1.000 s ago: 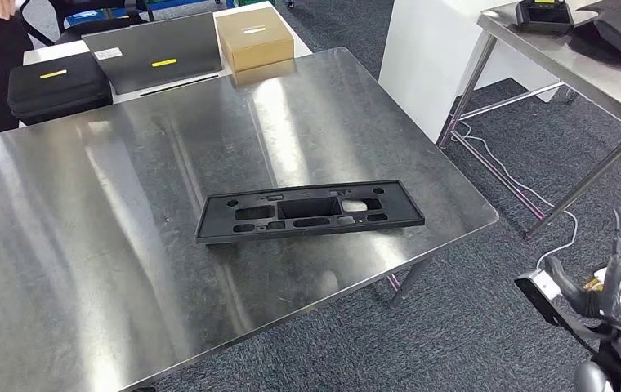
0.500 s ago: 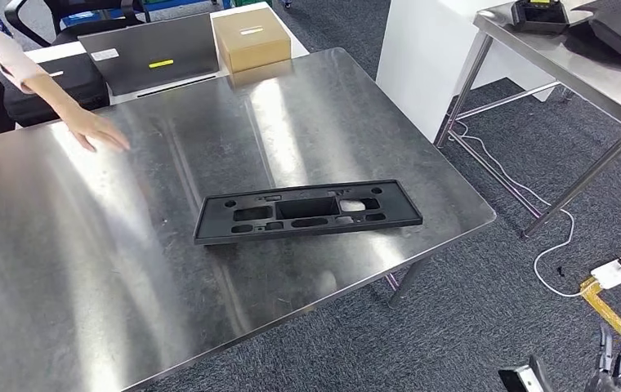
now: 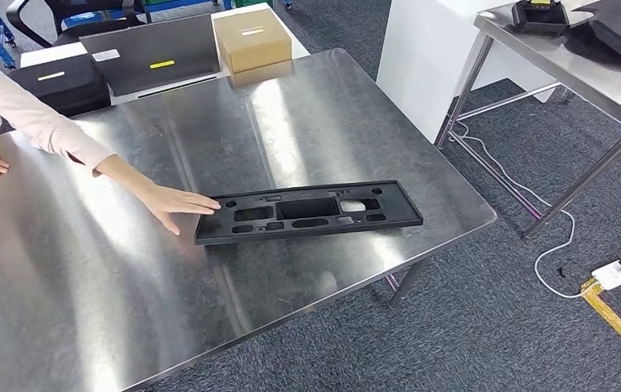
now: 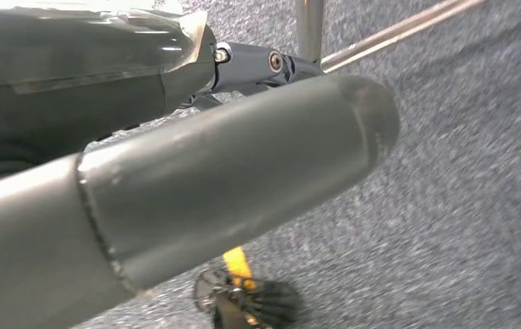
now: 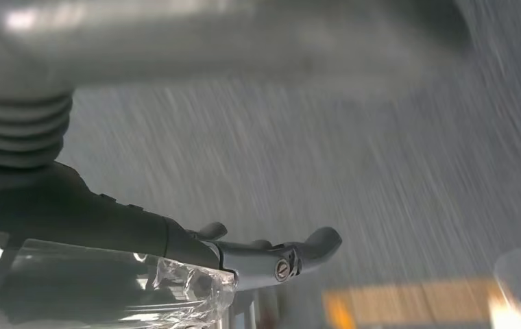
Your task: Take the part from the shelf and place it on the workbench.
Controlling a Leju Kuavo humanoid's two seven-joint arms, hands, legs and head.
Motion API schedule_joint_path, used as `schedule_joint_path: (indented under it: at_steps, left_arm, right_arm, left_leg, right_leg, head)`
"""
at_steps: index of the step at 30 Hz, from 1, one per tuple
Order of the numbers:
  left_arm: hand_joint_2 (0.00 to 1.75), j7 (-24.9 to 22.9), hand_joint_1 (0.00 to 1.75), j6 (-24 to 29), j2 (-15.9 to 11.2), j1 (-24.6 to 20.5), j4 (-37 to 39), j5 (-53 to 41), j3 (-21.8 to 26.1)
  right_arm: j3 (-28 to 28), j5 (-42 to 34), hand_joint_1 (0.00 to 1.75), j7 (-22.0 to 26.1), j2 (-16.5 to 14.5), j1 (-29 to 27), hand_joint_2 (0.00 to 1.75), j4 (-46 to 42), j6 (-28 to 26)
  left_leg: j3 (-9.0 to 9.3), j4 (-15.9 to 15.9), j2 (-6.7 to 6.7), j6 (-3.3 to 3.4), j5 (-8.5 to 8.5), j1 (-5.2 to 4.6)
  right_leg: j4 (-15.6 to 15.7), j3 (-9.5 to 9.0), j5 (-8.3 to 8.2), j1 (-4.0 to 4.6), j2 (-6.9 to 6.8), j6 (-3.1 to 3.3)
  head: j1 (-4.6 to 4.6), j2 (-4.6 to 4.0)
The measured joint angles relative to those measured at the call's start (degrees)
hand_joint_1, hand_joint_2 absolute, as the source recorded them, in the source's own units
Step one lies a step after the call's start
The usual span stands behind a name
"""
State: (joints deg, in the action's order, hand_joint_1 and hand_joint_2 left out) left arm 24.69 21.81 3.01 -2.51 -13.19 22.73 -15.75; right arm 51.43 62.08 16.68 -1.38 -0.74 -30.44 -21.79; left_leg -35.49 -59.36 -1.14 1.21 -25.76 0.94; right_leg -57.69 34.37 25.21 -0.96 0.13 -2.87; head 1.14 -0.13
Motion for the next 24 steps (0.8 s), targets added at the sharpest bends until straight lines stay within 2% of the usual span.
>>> schedule_joint_path:
  at_steps: [2,6,10,13,17,24]
  left_arm:
    - [0.00,-0.94,0.00,-0.43,-0.28,0.08,0.15,-0.44,-0.75]
    - [0.00,-2.18,0.00,-0.74,-0.78,0.18,0.26,-0.97,-1.84]
    - [0.00,-3.50,0.00,-1.01,-1.41,0.15,0.26,-2.05,-3.17]
    - [0.00,-4.10,0.00,-1.23,-1.96,0.06,0.26,-2.71,-4.13]
    - [0.00,-4.35,0.00,-1.21,-2.56,-0.10,0.26,-2.93,-4.98]
    - [0.00,-4.53,0.00,-0.67,-3.11,-0.14,0.25,-2.84,-5.38]
  right_arm:
    - [1.18,-1.51,0.00,-0.50,0.99,0.56,1.75,5.16,3.78]
    - [2.77,-2.68,0.00,-2.11,2.27,1.07,1.75,11.88,7.63]
    - [3.49,-2.11,0.00,-5.94,3.05,1.47,0.00,16.17,10.86]
    - [3.51,-0.83,0.00,-7.60,3.37,1.60,0.00,18.00,12.08]
    - [3.21,1.14,0.00,-7.76,3.63,1.71,1.75,19.15,12.05]
    - [1.48,4.02,0.00,-7.62,3.72,1.94,1.75,19.80,9.54]
  left_leg:
    - [-0.02,0.00,-0.01,0.00,-0.01,0.00]
    - [-0.02,0.01,0.00,-0.01,-0.02,0.01]
    - [0.00,0.01,0.00,0.00,-0.02,0.00]
    - [0.00,0.00,0.00,0.00,-0.02,-0.01]
    - [0.01,0.00,0.00,0.00,-0.02,-0.01]
    - [0.01,0.00,0.00,0.00,-0.01,-0.01]
  right_leg:
    - [0.00,0.00,0.01,0.00,0.00,0.00]
    - [-0.01,0.01,0.02,0.00,0.01,0.01]
    - [-0.01,0.00,0.02,0.00,0.00,0.01]
    - [0.00,-0.02,0.01,0.00,0.01,0.01]
    - [0.00,-0.03,0.01,0.00,0.00,0.01]
    - [-0.01,-0.02,0.01,0.00,0.00,0.01]
  head:
    - [0.00,0.00]
    - [0.00,0.00]
    - [-0.01,0.00]
    - [-0.01,0.00]
    - [-0.01,0.00]
    - [-0.01,0.00]
